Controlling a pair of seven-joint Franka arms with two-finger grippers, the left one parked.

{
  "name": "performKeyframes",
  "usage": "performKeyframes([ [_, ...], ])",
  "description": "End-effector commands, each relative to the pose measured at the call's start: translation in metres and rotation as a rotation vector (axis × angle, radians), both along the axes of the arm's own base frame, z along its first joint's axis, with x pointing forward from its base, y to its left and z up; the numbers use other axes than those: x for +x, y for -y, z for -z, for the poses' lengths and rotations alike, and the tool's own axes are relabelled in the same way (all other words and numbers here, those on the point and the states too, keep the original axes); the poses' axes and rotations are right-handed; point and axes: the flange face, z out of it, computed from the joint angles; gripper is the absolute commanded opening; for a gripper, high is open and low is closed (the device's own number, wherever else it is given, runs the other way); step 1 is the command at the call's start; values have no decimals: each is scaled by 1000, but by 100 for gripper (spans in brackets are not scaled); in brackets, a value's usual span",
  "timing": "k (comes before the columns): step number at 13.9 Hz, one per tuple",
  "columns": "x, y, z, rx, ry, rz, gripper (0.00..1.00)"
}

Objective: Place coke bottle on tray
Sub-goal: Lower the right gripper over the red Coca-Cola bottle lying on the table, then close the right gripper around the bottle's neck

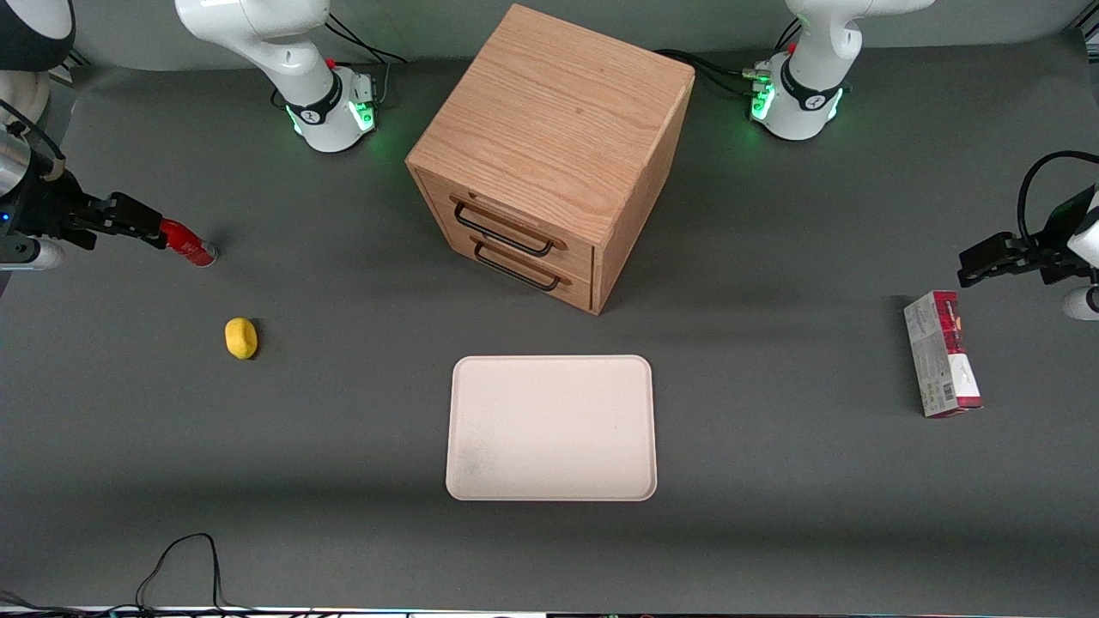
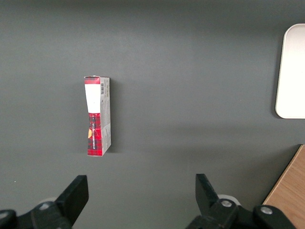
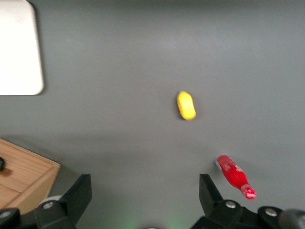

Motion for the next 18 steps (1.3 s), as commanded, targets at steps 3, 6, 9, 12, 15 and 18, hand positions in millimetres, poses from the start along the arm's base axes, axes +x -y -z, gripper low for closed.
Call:
performKeyframes([
  [3,-42,104,68,-12,-87,24,100],
  [6,-85,146,128,-14,-8,52,100],
  [9,-119,207,168,26,19,3,100],
  [12,-155,230,216,57,81,3,100],
  [15,-168,219,254,54,114,-3,100],
  [18,-178,210,271,69,96,-8,100],
])
